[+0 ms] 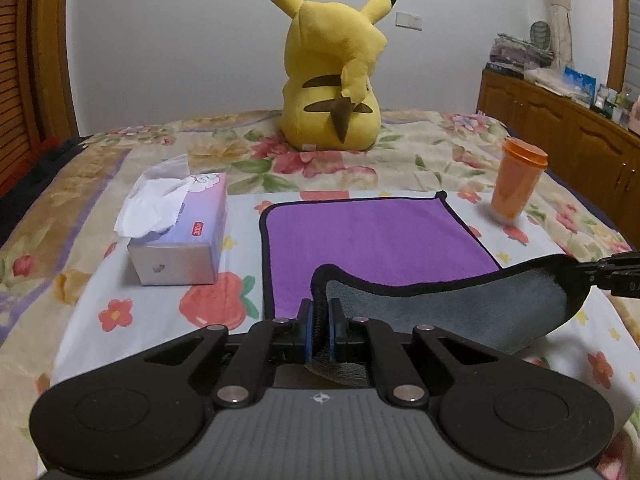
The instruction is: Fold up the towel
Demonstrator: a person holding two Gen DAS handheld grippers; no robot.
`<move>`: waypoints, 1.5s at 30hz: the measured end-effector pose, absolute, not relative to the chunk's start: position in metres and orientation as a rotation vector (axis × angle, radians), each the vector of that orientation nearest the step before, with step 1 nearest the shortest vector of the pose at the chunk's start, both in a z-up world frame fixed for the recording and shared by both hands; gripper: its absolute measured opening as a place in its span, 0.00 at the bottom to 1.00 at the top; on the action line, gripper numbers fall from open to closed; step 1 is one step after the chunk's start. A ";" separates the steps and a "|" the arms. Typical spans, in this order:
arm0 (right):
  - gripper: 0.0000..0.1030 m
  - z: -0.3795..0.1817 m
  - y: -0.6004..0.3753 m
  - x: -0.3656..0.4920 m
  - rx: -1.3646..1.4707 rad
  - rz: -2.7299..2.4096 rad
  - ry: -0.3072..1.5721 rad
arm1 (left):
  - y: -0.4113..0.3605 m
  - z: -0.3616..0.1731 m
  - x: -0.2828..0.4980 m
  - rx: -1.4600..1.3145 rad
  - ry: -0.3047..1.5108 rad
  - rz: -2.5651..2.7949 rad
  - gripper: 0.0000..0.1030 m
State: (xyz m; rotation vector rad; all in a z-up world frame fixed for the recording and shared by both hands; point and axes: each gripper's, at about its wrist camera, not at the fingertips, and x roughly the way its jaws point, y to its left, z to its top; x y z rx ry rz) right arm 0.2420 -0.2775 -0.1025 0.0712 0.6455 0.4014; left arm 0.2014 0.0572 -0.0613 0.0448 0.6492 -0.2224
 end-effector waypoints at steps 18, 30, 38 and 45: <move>0.05 -0.099 -0.277 0.263 0.065 0.411 0.590 | 0.051 -0.050 0.216 0.055 0.580 -0.208 0.09; 0.05 -0.096 -0.277 0.274 0.051 0.412 0.559 | 0.044 -0.045 0.227 0.082 0.554 -0.212 0.09; 0.05 -0.097 -0.275 0.282 0.034 0.410 0.547 | 0.043 -0.044 0.234 0.103 0.544 -0.209 0.09; 0.05 -0.097 -0.273 0.290 0.015 0.410 0.534 | 0.041 -0.044 0.242 0.115 0.537 -0.208 0.09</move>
